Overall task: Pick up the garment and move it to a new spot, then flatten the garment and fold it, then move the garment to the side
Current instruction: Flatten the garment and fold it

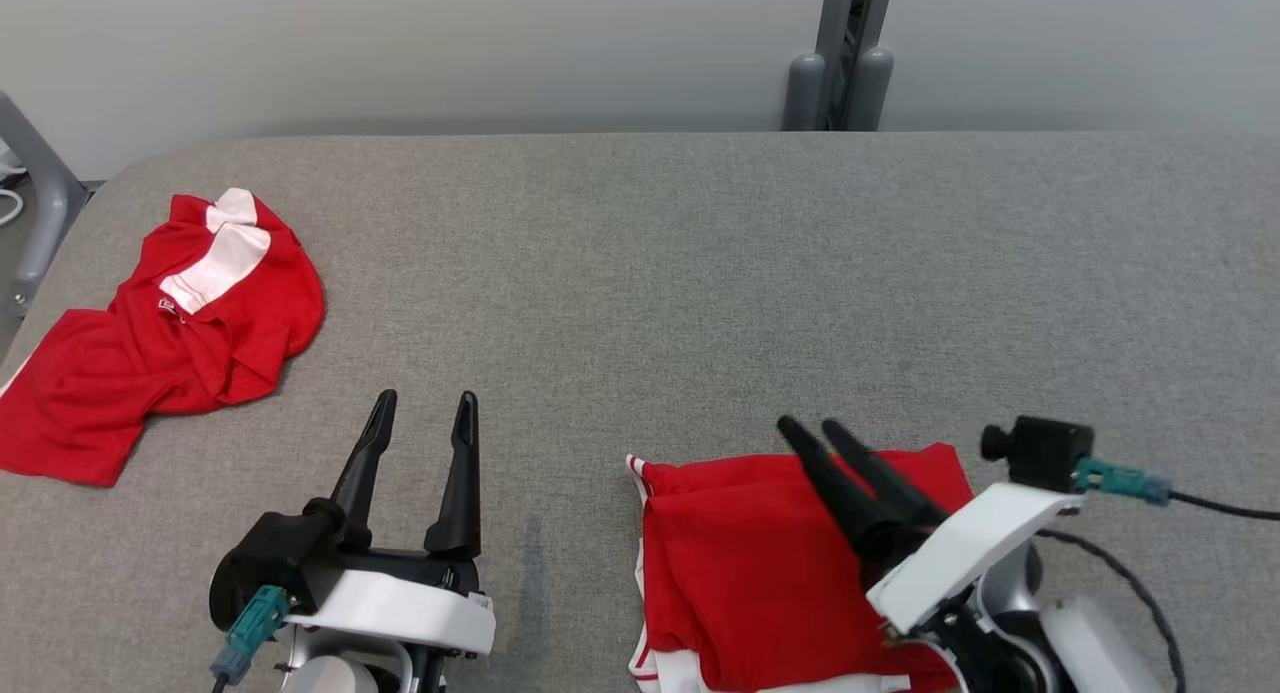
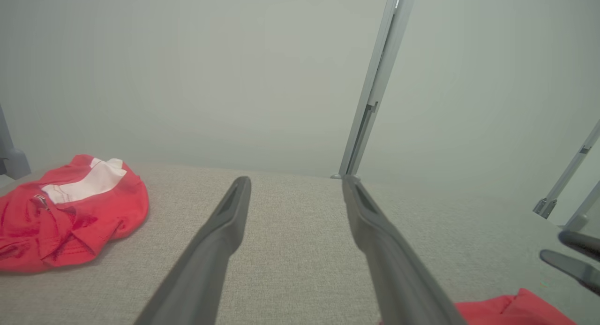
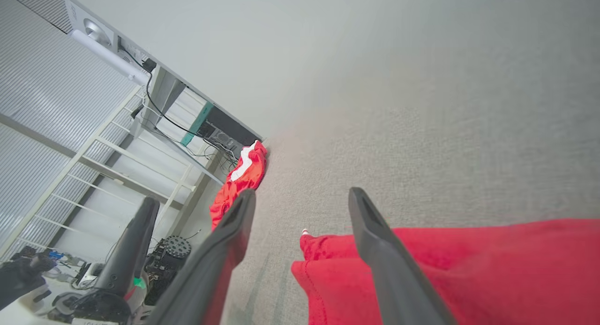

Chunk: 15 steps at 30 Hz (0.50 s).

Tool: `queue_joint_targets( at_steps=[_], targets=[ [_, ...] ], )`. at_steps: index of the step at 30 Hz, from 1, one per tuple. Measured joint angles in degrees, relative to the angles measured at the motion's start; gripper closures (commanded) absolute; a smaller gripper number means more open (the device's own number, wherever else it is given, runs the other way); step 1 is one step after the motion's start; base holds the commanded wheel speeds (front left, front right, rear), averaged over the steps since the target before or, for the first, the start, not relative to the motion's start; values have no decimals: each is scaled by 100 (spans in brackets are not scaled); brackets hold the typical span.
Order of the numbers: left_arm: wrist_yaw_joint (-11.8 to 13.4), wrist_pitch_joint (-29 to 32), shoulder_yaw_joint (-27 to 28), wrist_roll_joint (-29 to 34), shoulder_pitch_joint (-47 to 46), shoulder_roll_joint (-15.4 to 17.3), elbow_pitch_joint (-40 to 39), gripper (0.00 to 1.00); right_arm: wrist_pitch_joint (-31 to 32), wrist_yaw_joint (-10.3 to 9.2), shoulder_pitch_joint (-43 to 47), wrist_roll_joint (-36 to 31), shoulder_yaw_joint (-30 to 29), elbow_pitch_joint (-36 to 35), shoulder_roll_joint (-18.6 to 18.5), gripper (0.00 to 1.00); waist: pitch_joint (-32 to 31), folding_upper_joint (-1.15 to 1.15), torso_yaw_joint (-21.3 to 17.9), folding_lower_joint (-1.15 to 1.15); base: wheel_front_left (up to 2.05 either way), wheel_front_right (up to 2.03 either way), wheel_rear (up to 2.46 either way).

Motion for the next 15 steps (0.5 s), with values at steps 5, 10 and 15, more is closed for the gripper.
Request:
queue_joint_targets(
  at_steps=[5, 10, 15],
  targets=[
    [0, 0, 46, 14, -2, 1, -16, 0, 103, 0, -117, -784, -711, -299, -59, 0, 0, 0, -47, 0, 0, 0, 0],
    [-1, 1, 87, 27, -4, 1, -38, 0, -124, 1, -152, -1493, -1246, -630, -264, 0, 26, 0, -85, 0, 0, 0, 0],
    [-8, 0, 111, 63, -7, 1, -60, 0, -725, 1, -110, -2228, -1533, -742, -544, 0, 45, 0, -131, 0, 0, 0, 0]
  ],
)
